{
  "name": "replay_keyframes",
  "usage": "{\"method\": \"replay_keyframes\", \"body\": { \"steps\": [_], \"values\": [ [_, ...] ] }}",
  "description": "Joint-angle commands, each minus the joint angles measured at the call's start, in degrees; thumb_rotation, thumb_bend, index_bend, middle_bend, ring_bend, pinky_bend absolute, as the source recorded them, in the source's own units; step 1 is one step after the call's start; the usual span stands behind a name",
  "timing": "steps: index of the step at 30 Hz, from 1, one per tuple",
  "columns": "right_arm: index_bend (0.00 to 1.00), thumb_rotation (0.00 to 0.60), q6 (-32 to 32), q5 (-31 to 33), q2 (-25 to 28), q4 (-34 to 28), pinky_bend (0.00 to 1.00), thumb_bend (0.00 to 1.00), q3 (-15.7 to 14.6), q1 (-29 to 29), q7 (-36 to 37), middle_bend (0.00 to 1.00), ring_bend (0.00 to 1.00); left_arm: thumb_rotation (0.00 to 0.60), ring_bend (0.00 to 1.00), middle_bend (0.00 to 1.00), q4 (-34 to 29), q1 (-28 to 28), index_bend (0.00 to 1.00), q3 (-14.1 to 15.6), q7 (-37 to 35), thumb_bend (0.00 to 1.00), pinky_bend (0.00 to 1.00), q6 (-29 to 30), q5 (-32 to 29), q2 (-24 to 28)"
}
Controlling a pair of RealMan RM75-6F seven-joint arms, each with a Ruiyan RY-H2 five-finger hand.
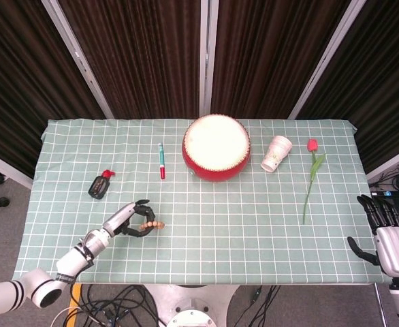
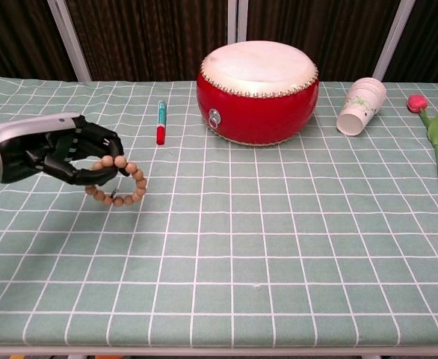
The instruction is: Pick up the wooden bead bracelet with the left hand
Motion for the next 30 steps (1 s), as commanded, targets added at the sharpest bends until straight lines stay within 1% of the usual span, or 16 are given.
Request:
{"method": "replay_keyframes", "body": {
  "steps": [1, 3, 5, 7, 9, 10, 12, 15, 18, 20, 23, 25, 27, 30],
  "values": [
    [0.00, 0.600, 0.2, -0.1, 0.0, 0.0, 0.00, 0.22, 0.0, -0.1, 0.0, 0.06, 0.00, 0.600, 0.33, 0.66, -7.4, -1.6, 0.61, 0.3, -25.2, 0.46, 0.07, -6.3, 0.0, 7.0],
    [0.00, 0.600, 0.3, -0.2, 0.1, 0.0, 0.00, 0.22, 0.0, -0.1, 0.0, 0.06, 0.00, 0.600, 0.33, 0.65, -6.6, -1.8, 0.60, 0.7, -30.2, 0.46, 0.07, -5.8, 1.7, 7.0],
    [0.00, 0.600, 0.4, -0.3, 0.1, 0.0, 0.00, 0.22, 0.0, -0.2, 0.0, 0.06, 0.00, 0.596, 0.33, 0.65, -5.9, -1.8, 0.59, 1.1, -33.3, 0.46, 0.07, -4.7, 3.0, 6.7],
    [0.00, 0.600, 0.4, -0.3, 0.1, -0.1, 0.00, 0.22, 0.0, -0.2, -0.1, 0.06, 0.00, 0.530, 0.33, 0.64, -5.2, -1.7, 0.58, 1.3, -36.0, 0.46, 0.07, -3.6, 4.0, 6.3],
    [0.00, 0.600, 0.4, -0.3, 0.1, -0.2, 0.00, 0.22, 0.0, -0.2, -0.2, 0.06, 0.00, 0.400, 0.33, 0.63, -4.5, -1.7, 0.57, 1.6, -37.3, 0.46, 0.07, -2.7, 4.5, 5.9],
    [0.00, 0.600, 0.4, -0.3, 0.1, -0.2, 0.00, 0.22, 0.0, -0.2, -0.2, 0.06, 0.00, 0.351, 0.33, 0.63, -4.3, -1.7, 0.57, 1.7, -37.6, 0.46, 0.07, -2.4, 4.6, 5.7],
    [0.00, 0.600, 0.5, -0.3, 0.1, -0.3, 0.00, 0.22, 0.0, -0.3, -0.4, 0.06, 0.00, 0.272, 0.33, 0.63, -4.3, -1.8, 0.57, 1.8, -38.9, 0.46, 0.07, -2.2, 4.6, 5.5],
    [0.00, 0.600, 1.0, -0.4, 0.4, -0.5, 0.00, 0.22, 0.2, -0.3, -0.7, 0.06, 0.00, 0.177, 0.33, 0.63, -4.6, -2.0, 0.57, 2.1, -41.3, 0.44, 0.07, -2.2, 4.2, 5.5],
    [0.00, 0.600, 1.9, -0.8, 1.2, -1.1, 0.00, 0.22, 0.7, -0.4, -1.6, 0.06, 0.00, 0.112, 0.33, 0.63, -4.4, -1.7, 0.56, 1.9, -41.9, 0.41, 0.07, -1.5, 3.5, 5.3],
    [0.00, 0.600, 2.5, -1.1, 1.9, -1.7, 0.00, 0.22, 1.1, -0.3, -2.1, 0.06, 0.00, 0.099, 0.33, 0.63, -4.0, -1.4, 0.55, 1.6, -40.1, 0.41, 0.07, -1.1, 2.7, 4.9],
    [0.00, 0.600, 3.0, -1.5, 3.1, -2.8, 0.00, 0.22, 1.5, -0.2, -3.0, 0.06, 0.00, 0.105, 0.33, 0.63, -3.5, -0.2, 0.55, 0.8, -32.9, 0.39, 0.07, -0.1, 0.2, 3.8],
    [0.00, 0.600, 3.0, -1.6, 3.9, -3.6, 0.00, 0.22, 1.7, -0.1, -3.8, 0.06, 0.00, 0.129, 0.33, 0.63, -3.5, 0.9, 0.55, 0.0, -26.9, 0.37, 0.08, 0.8, -2.1, 2.8],
    [0.00, 0.600, 2.9, -1.8, 4.5, -4.3, 0.00, 0.22, 1.8, 0.1, -4.2, 0.06, 0.00, 0.166, 0.33, 0.65, -3.8, 1.9, 0.56, -0.9, -21.3, 0.36, 0.08, 1.6, -4.7, 1.7],
    [0.00, 0.600, 2.6, -2.1, 5.0, -4.7, 0.00, 0.22, 1.8, 0.4, -4.2, 0.06, 0.00, 0.209, 0.33, 0.67, -4.6, 2.9, 0.59, -2.0, -15.4, 0.36, 0.08, 2.0, -7.8, 0.8]
  ]
}}
